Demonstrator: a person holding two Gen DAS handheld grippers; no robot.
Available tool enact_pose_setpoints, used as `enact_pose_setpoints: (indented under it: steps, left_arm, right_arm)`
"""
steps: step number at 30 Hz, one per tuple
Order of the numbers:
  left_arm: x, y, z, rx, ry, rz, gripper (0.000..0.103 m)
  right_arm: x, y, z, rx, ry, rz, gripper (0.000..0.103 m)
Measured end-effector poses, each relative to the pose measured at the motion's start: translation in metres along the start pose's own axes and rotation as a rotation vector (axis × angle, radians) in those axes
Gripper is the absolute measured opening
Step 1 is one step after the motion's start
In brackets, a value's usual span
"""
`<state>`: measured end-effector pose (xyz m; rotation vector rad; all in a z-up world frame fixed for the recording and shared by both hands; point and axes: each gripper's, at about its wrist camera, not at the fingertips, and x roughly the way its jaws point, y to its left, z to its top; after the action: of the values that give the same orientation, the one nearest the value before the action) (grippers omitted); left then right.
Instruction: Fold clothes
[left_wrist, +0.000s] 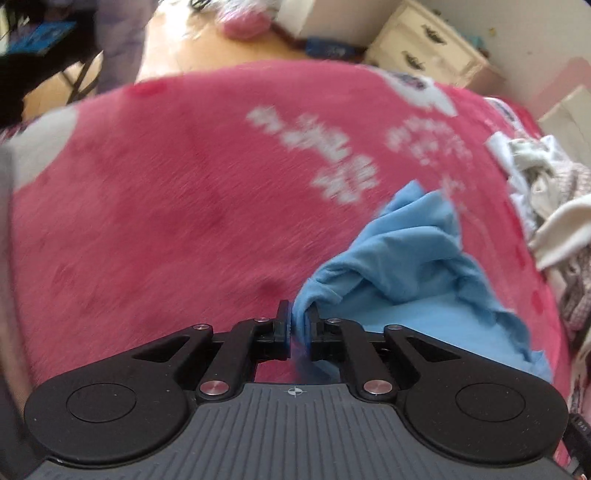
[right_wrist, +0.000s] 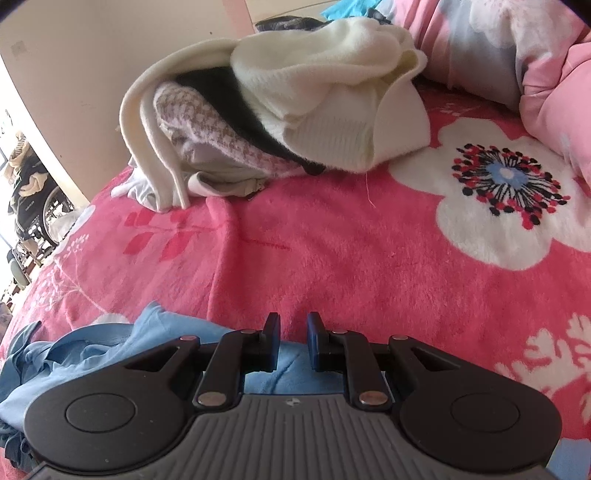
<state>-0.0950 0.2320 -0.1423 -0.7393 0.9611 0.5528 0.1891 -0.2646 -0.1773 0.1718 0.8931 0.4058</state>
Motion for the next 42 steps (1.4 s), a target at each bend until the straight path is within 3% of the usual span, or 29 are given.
enact_pose_setpoints:
  steps: [3,7,10,13,14,16,18,20,22,25,28,30,32,33,38,40,42]
  left_arm:
    - [-0.018,-0.001,-0.003,0.078,-0.068,0.025,0.032]
    - [-0.046,-0.015,-0.001,0.202,-0.176,0.054,0.041]
    - [-0.058,-0.009,0.005,0.179,-0.187,-0.042,0.042]
    - [-0.057,0.023,0.015,-0.006,-0.116,-0.254,0.042]
    - [-0.052,0.04,0.019,-0.115,-0.064,-0.356,0.042]
    - [-0.041,0.075,0.022,-0.362,0.005,-0.479,0.042]
    - [-0.037,0.096,0.024,-0.486,0.024,-0.523,0.042]
    - [-0.047,0.093,0.03,-0.442,-0.037,-0.445,0.042]
    - [-0.056,0.07,0.039,-0.301,-0.084,-0.376,0.042]
    - [-0.054,0.004,0.047,0.038,-0.085,-0.291,0.042]
    - [-0.038,-0.082,0.032,0.529,-0.112,-0.104,0.042]
    - [-0.014,-0.129,0.001,0.917,-0.161,0.041,0.042]
    - [0.008,-0.154,-0.025,1.228,-0.196,0.087,0.042]
    - [0.016,-0.161,-0.034,1.344,-0.202,0.073,0.042]
    - [0.041,-0.174,-0.06,1.711,-0.123,-0.055,0.042]
    - [0.052,-0.176,-0.063,1.788,-0.084,-0.061,0.042]
    - [0.059,-0.177,-0.059,1.802,-0.049,-0.079,0.042]
  right_arm:
    - [-0.001,-0.001,0.0,0.002,0.0,-0.005,0.018]
    - [-0.001,-0.002,0.001,0.01,0.0,-0.005,0.018]
    - [0.0,-0.003,0.001,0.014,0.002,-0.002,0.018]
    - [0.001,-0.004,0.002,0.02,0.004,0.002,0.018]
    - [0.001,-0.004,0.002,0.022,0.005,0.002,0.018]
    - [0.002,-0.005,0.003,0.026,0.007,0.004,0.018]
    - [0.002,-0.004,0.002,0.023,0.009,0.003,0.018]
    - [0.003,-0.002,0.001,0.015,0.01,0.002,0.019]
    - [0.003,0.0,0.0,0.004,0.01,0.006,0.019]
    - [0.003,0.004,-0.001,-0.012,0.01,0.01,0.019]
    - [0.001,0.007,-0.002,-0.019,0.009,0.011,0.019]
    - [0.0,0.008,-0.002,-0.025,0.01,0.011,0.019]
    - [0.0,0.01,-0.002,-0.035,0.012,0.012,0.019]
    - [0.0,0.01,-0.002,-0.04,0.012,0.014,0.019]
    - [0.002,0.013,0.0,-0.068,0.026,0.033,0.019]
    - [0.003,0.014,0.0,-0.088,0.034,0.047,0.019]
    - [0.003,0.015,0.001,-0.11,0.041,0.091,0.021]
